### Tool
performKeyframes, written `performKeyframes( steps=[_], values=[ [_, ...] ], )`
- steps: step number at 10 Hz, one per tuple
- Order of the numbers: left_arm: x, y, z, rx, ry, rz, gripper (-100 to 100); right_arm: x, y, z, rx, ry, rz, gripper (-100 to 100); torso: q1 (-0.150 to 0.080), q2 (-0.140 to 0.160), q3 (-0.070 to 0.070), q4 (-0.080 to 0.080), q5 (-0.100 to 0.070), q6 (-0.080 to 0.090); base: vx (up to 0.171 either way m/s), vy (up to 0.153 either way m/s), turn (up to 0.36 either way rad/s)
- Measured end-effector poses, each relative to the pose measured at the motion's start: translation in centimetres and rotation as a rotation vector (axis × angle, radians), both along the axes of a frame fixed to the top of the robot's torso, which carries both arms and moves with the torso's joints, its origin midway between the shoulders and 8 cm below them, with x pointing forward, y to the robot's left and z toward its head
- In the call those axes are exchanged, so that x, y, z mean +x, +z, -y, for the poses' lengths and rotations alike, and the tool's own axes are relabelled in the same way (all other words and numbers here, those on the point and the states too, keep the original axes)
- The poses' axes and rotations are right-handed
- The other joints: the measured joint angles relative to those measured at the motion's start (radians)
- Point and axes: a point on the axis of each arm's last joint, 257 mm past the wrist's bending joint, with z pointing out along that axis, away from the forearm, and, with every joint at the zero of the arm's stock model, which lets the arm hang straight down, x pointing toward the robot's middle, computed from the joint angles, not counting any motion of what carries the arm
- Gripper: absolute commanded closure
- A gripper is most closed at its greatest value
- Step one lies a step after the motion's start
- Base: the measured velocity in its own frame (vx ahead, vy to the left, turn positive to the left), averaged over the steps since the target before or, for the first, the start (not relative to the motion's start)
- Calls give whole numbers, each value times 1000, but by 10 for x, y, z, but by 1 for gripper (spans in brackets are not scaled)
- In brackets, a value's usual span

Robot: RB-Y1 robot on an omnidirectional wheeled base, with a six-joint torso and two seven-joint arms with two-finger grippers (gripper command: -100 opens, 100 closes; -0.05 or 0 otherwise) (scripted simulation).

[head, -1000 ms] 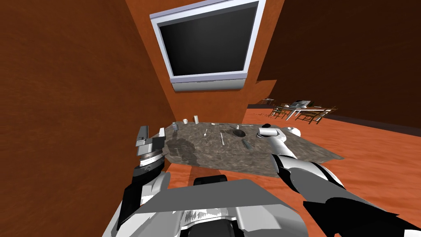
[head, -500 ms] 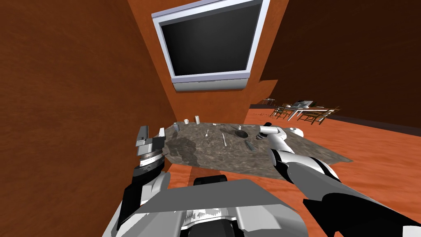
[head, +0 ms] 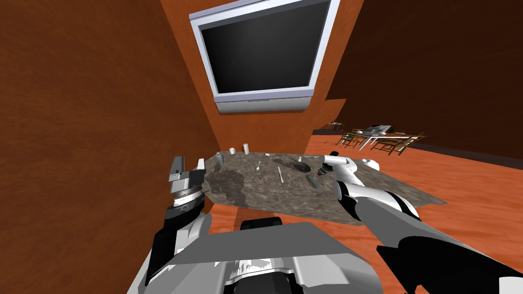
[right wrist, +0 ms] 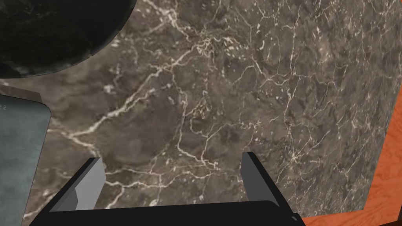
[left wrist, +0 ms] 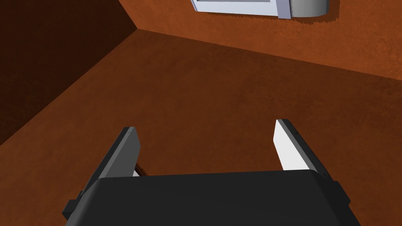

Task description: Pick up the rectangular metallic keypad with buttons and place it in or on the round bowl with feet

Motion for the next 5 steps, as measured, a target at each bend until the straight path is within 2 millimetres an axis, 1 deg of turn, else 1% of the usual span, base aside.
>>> performKeyframes(
  steps=[5],
  values=[
    [0, 0, 0, 0, 0, 0, 0, -25, -23, -25, 171, -107, -77, -100, -2, 0, 0, 0, 0, 0, 31, 18, 6]
  ],
)
